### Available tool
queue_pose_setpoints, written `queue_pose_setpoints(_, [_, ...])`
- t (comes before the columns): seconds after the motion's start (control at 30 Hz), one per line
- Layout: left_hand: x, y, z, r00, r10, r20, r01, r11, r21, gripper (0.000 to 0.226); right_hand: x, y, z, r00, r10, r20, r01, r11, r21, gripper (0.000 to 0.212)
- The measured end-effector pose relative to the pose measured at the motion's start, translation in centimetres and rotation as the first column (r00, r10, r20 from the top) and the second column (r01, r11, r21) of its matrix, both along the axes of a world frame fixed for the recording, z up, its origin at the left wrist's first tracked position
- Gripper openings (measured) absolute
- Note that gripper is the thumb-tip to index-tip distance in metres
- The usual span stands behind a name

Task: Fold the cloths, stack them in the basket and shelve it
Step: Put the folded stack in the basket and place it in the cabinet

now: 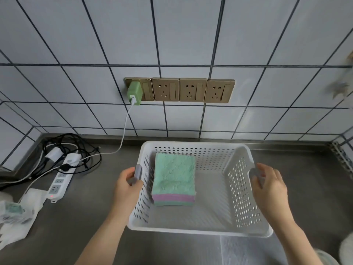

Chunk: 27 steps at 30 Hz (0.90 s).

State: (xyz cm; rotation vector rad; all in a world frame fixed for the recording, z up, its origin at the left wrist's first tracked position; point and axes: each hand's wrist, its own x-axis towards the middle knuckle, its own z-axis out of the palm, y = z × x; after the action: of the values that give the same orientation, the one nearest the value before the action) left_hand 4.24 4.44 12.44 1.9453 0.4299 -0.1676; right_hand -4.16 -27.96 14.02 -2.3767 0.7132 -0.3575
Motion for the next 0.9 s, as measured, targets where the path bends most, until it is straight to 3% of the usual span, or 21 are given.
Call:
queue_pose_setpoints(0.07, [0.2, 0.1, -0.2, 0.997, 0.062, -0.052, -0.067, 0.992, -0.102, 0.03, 0.2, -0.2, -0.9, 0.997, -0.025, -0.068, 0.032, 0.994, 0.103, 0.034])
queue_pose_setpoints(0.17, [0.6, 0.4, 0.2, 0.989, 0.028, -0.145, -0.054, 0.982, -0.18, 0.007, 0.5, 0.0, -1.6, 0.983, -0.031, -0.184, 0.075, 0.968, 0.239, 0.034])
queue_pose_setpoints(0.23, [1.0, 0.3, 0.2, 0.988, -0.016, -0.152, -0.01, 0.986, -0.169, 0.023, 1.0, -0.1, -1.1, 0.975, -0.046, -0.219, 0.107, 0.955, 0.276, 0.027])
queue_pose_setpoints(0.43, [-0.8, 1.4, 0.4, 0.994, 0.098, -0.046, -0.103, 0.983, -0.151, 0.028, 0.2, 2.1, 0.9, 0.971, -0.042, -0.237, 0.094, 0.972, 0.214, 0.017])
queue_pose_setpoints(0.7, [-5.1, 8.3, 1.4, 0.976, 0.214, -0.035, -0.217, 0.968, -0.126, 0.031, -0.4, 8.8, 2.7, 0.98, 0.075, -0.185, -0.042, 0.983, 0.178, 0.008])
queue_pose_setpoints(0.9, [-8.1, 15.2, 1.5, 0.961, 0.269, -0.067, -0.275, 0.952, -0.137, 0.031, -0.6, 15.0, 3.4, 0.967, 0.158, -0.2, -0.146, 0.987, 0.07, 0.024])
